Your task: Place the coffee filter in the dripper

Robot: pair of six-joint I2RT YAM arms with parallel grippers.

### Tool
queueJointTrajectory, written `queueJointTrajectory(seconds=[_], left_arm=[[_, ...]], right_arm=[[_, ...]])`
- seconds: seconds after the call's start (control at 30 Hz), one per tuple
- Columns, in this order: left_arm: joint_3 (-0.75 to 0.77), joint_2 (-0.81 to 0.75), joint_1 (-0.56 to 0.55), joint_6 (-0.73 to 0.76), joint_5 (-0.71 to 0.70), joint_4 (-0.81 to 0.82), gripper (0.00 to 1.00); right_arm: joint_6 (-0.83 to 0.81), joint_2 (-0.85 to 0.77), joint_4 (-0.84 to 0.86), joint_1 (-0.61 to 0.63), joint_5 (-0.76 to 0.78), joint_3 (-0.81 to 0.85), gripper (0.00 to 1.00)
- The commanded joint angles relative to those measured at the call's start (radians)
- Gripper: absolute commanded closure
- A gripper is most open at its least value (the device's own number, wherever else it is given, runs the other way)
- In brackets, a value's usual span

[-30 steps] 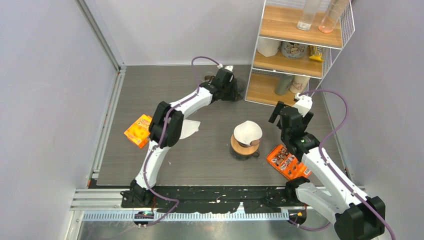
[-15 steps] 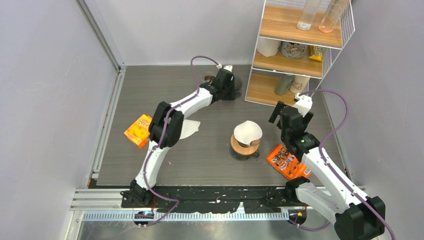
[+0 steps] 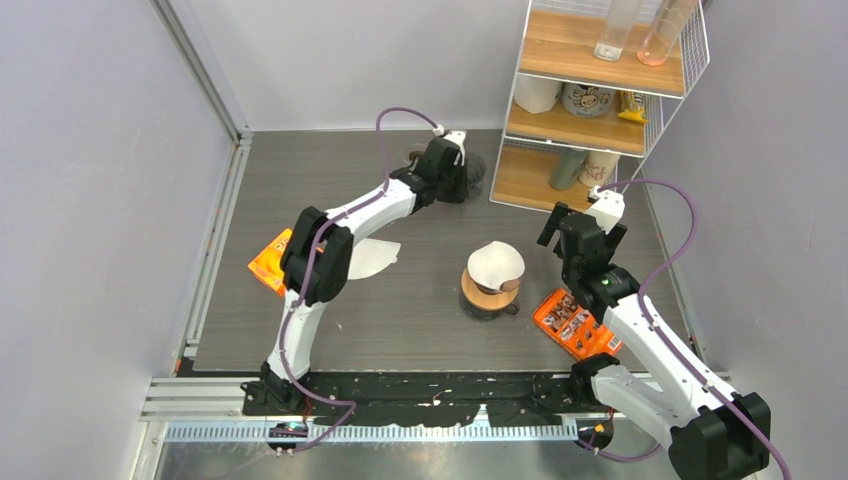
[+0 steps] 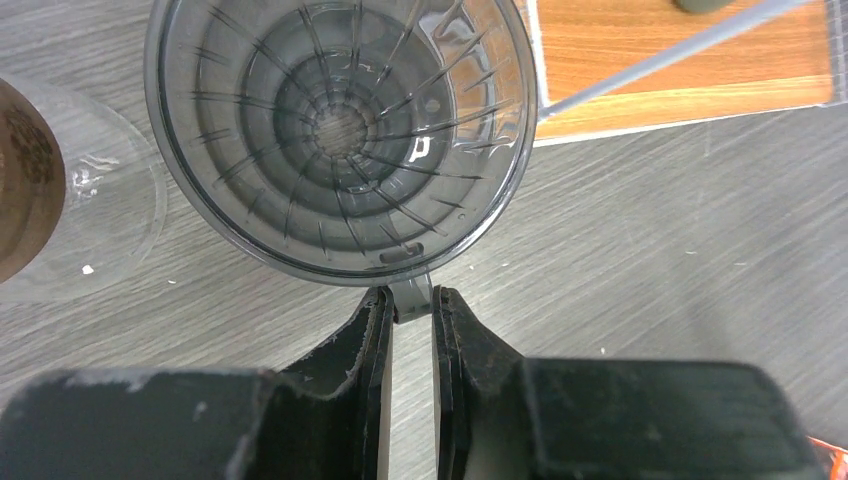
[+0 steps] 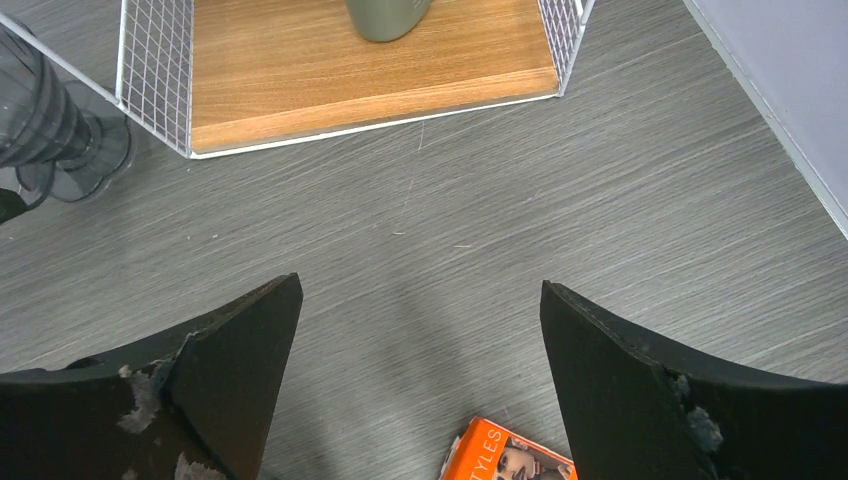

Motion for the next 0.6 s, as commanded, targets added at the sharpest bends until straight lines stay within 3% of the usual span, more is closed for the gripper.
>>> queueJointTrajectory(seconds=[0.0,0.57], left_arm=[[-0.026,-0.127,-0.004,0.038,0.041,0.124,1.0],[-0.128,-0.385,-0.001,0.122,0.045,0.079,1.0]], right_arm=[[0.001,-0.013,0.015,-0.005,0.022,0.038,0.05],[-0.001,-0.045,0.014,-0.006,0.005,0.03,0.05]])
